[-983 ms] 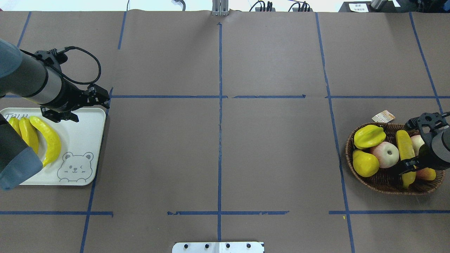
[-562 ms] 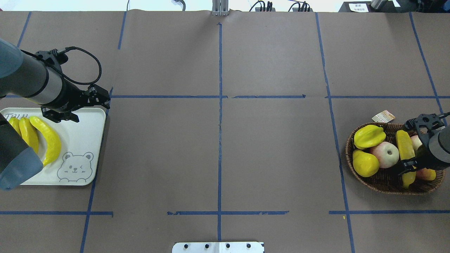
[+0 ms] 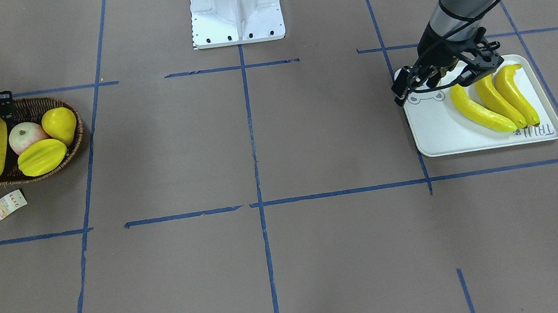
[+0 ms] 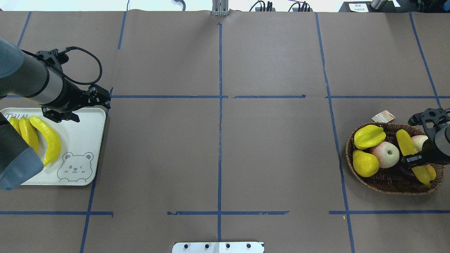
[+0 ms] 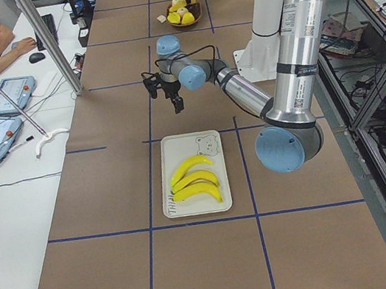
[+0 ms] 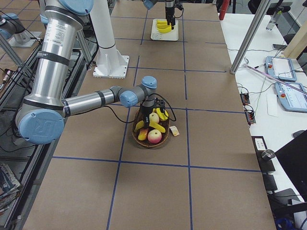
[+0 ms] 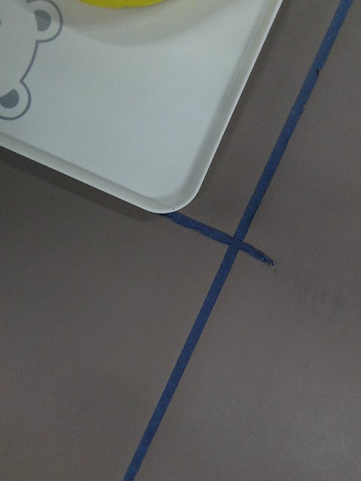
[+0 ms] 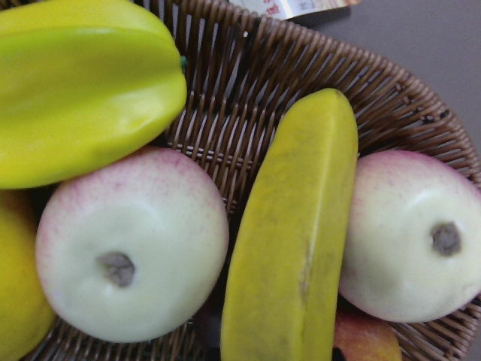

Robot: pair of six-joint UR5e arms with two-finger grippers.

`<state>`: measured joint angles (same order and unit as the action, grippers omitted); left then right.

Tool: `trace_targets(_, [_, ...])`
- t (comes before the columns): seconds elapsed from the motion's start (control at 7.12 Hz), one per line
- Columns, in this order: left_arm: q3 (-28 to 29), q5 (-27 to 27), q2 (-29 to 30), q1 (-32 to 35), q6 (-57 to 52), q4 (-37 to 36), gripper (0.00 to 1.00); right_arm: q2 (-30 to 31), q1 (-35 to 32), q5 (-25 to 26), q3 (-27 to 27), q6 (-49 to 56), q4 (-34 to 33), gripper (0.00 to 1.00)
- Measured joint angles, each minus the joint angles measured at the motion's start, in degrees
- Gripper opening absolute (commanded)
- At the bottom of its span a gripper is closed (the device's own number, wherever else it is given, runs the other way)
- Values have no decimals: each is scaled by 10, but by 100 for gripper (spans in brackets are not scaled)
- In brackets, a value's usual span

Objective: Transfer all bananas from basket to plate

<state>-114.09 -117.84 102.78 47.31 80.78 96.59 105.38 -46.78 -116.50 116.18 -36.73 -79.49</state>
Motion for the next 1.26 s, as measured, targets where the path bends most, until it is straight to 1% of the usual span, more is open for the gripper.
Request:
trace_targets(0.28, [0,1,-1,-3,-1,0,99,3,-53,-14,15,42,-7,0])
trace_targets(0.56, [0,1,-2,-4,-1,0,99,1,-127,-54,65,109,-49,0])
trace_targets(0.7, [0,0,-1,-4,-1,2,99,-18,-144,-85,82,119,-58,1])
trace_targets(0.84, [0,-1,3,-4,-1,4,99,-62,-149,-119,82,119,-62,1])
trace_targets(1.12, [-5,-4,15,-5,1,11,99,-193,-148,-202,34,69,-63,2])
trace_targets(1.26, [-6,-6,19,-5,3,30,99,-249,-139,-229,12,30,-59,2])
